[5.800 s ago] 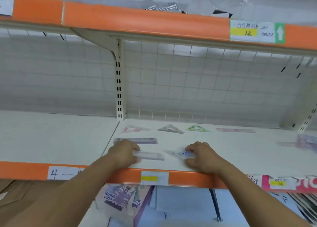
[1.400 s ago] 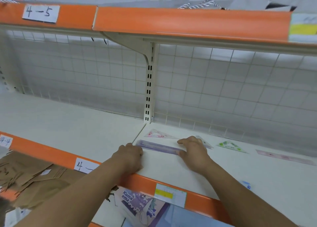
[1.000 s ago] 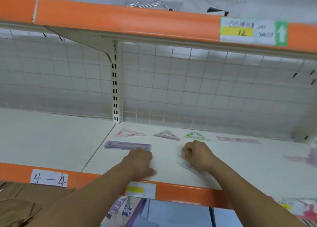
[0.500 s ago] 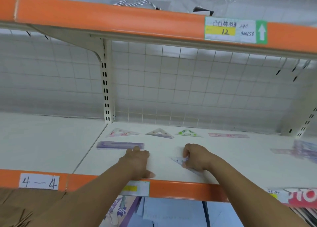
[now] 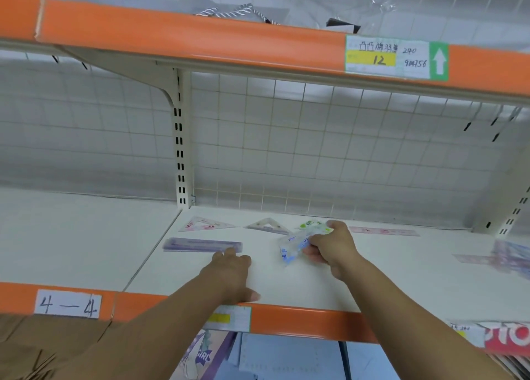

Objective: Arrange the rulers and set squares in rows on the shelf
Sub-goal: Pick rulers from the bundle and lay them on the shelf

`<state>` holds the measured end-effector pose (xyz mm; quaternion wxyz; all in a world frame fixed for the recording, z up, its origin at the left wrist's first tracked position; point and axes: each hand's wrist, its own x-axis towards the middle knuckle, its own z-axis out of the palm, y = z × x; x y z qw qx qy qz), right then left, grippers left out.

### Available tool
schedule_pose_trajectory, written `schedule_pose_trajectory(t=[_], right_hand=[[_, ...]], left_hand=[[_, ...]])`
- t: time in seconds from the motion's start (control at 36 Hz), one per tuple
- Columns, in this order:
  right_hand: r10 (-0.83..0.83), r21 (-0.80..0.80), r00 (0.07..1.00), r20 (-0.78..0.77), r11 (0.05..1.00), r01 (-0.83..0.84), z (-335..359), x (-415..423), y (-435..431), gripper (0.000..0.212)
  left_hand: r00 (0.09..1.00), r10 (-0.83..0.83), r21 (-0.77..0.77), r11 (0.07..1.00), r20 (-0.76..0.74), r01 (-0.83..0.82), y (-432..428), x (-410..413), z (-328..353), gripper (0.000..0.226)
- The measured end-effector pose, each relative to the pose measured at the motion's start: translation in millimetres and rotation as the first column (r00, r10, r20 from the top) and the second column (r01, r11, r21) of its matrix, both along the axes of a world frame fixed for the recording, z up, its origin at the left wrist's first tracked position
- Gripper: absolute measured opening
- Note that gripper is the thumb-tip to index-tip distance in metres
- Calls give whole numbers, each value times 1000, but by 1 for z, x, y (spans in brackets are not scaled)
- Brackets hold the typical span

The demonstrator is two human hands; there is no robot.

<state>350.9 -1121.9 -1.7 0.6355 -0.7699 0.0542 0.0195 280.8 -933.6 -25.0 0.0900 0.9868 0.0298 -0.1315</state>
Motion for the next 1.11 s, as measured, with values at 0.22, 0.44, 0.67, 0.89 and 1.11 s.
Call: schedule_pose_trajectory(t=[0.22,0.44,0.67,0.89,1.11], right_hand=[[-62,99,975,-214,991,85,-30,6,7,28],[-50,-67,983,-179,997,38,-35,10,-2,8],[110,-595,993,30,800,-70,-33,13,-8,34],[490,-887,872,-13,397,-236,-43,16,-4,27],[460,-899,886,51,407,-160,-49,20,21,22]], left_hand=[[1000,4,-2,1000,6,-4,1,0,-2,78],[1000,3,-5,1000,17,-3,2,1,-4,78],[1000,-4,4,1000,19,4,2,1,-3,78],[1000,-6,2,1000,11,6,1,0,-4,77],[1000,-15,6,1000,5,15,1,-1,-3,75]])
